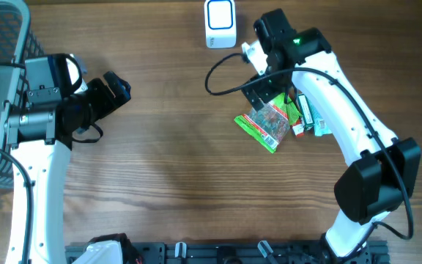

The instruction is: Scan the item barcode

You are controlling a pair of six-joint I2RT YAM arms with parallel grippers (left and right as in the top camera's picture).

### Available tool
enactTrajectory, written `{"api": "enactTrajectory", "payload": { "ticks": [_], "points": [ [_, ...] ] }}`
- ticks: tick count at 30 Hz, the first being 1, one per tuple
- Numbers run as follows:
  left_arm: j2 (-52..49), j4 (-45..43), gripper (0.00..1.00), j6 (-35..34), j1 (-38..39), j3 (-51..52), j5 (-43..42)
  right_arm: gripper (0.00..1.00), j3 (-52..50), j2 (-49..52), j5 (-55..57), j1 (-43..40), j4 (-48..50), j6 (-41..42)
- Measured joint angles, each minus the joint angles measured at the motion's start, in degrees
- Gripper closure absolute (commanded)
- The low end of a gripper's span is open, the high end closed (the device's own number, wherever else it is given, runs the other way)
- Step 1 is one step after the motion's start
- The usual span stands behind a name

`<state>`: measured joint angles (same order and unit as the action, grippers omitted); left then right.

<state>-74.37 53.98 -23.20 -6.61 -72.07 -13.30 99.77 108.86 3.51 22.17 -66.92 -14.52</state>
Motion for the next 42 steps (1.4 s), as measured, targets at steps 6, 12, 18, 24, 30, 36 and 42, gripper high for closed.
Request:
{"api": "enactTrajectory", "payload": {
  "ticks": [6,12,18,24,30,36,42],
  "points": [
    [0.0,0.0,0.0,0.0,0.0,0.0,0.0,0.0,-0.1,0.0,0.2,0.0,16.1,0.2],
    [0.0,0.0,0.0,0.0,0.0,0.0,0.0,0.0,-0.1,0.0,0.4,0.0,20.9,0.2],
    [0.0,0.0,0.0,0.0,0.0,0.0,0.0,0.0,-0.3,-4.8,0.4,0.0,20.7,0.2],
    [0.0,0.0,0.0,0.0,0.0,0.0,0.0,0.0,-0.3,-24.8,0.7,0.0,20.9,-0.1],
    [0.0,0.0,0.0,0.0,0.0,0.0,0.0,0.0,-2.5,-43.2,1.7,-0.2,12.8,-5.0],
    [0.0,0.0,0.0,0.0,0.0,0.0,0.0,0.0,-24.3,-71.0,0.0,-6.7,20.8,-8.0],
    [0.0,0.0,0.0,0.0,0.0,0.0,0.0,0.0,-55.0,-96.6,-12.6,-17.1,41.4,-8.8]
  ]
}}
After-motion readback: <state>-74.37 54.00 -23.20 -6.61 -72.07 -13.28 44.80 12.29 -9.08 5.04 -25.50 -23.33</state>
